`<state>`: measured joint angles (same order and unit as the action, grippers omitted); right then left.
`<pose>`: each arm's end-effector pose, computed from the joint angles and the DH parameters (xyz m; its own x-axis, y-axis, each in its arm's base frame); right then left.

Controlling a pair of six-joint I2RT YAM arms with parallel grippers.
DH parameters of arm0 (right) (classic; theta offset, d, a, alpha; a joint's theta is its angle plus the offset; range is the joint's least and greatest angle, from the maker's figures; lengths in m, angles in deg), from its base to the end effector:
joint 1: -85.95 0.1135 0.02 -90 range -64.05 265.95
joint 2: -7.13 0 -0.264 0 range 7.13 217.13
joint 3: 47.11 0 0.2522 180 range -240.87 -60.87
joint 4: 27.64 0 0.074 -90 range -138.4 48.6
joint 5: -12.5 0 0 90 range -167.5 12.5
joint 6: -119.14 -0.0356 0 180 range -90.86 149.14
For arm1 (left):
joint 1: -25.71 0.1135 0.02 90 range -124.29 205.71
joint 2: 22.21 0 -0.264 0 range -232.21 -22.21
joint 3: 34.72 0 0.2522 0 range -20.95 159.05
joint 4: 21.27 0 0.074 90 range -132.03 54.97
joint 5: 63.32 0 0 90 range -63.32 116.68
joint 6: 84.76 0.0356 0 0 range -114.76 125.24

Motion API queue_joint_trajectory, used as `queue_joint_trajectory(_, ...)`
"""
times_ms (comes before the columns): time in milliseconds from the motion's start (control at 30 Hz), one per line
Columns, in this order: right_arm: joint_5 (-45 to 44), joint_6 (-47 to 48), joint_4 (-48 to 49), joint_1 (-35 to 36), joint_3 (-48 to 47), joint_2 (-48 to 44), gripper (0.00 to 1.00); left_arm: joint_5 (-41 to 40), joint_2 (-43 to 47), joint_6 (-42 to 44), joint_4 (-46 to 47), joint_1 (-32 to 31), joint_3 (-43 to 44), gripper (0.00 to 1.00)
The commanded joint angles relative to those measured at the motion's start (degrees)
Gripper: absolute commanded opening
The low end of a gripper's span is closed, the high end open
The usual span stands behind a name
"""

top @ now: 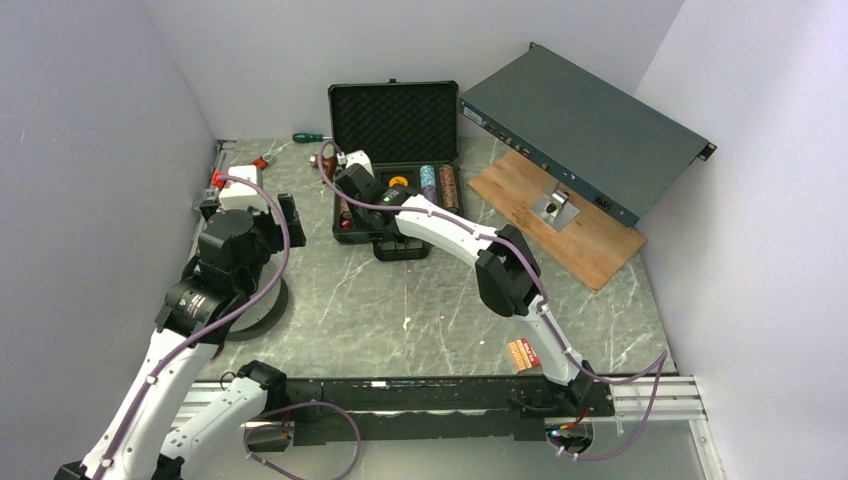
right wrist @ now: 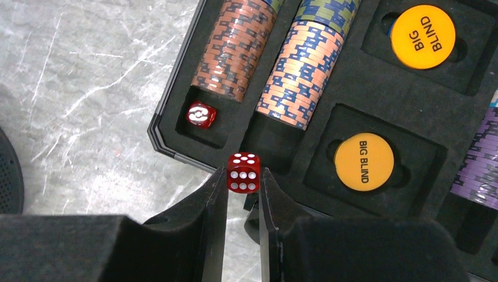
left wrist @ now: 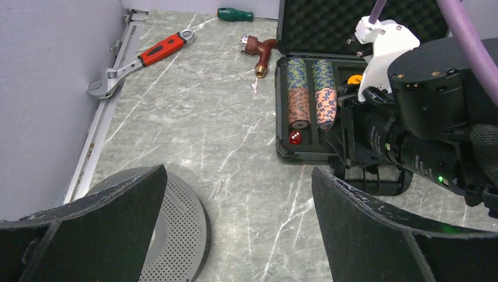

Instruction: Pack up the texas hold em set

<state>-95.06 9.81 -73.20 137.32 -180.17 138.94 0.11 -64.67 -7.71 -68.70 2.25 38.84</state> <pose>0.3364 0.4037 0.2404 -0.6134 -0.2621 -0.7450 -0.4313 0.9014 0.0380 0.1373 -0.0422 0.3922 -0.2429 -0.1131 -0.9634 -0.0945 0.9912 -0.0925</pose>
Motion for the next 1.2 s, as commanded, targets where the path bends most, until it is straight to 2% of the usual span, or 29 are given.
queue_joint_trajectory(0, -1.5, -2.0, -1.8, -0.9, -4.2, 1.2, 0.00, 0.7, 0.6, 0.1, 1.4, -0.5, 0.9, 1.00)
queue_joint_trajectory(867, 1.2, -2.9, 0.5, -2.6, -2.9, 4.3, 0.00, 1.5, -0.4, 0.0, 1.3, -0.7, 1.0, 0.99)
queue_joint_trajectory(933, 1.5, -2.9, 0.5, -2.7, -2.9, 4.3, 0.03, 1.5, -0.5, -0.1, 1.3, -0.8, 1.0, 0.99)
queue_joint_trajectory(1167, 2.5, -2.9, 1.6, -3.0, -1.7, 3.5, 0.26, 1.7, -0.8, 0.0, 1.3, -0.8, 1.0, 0.99)
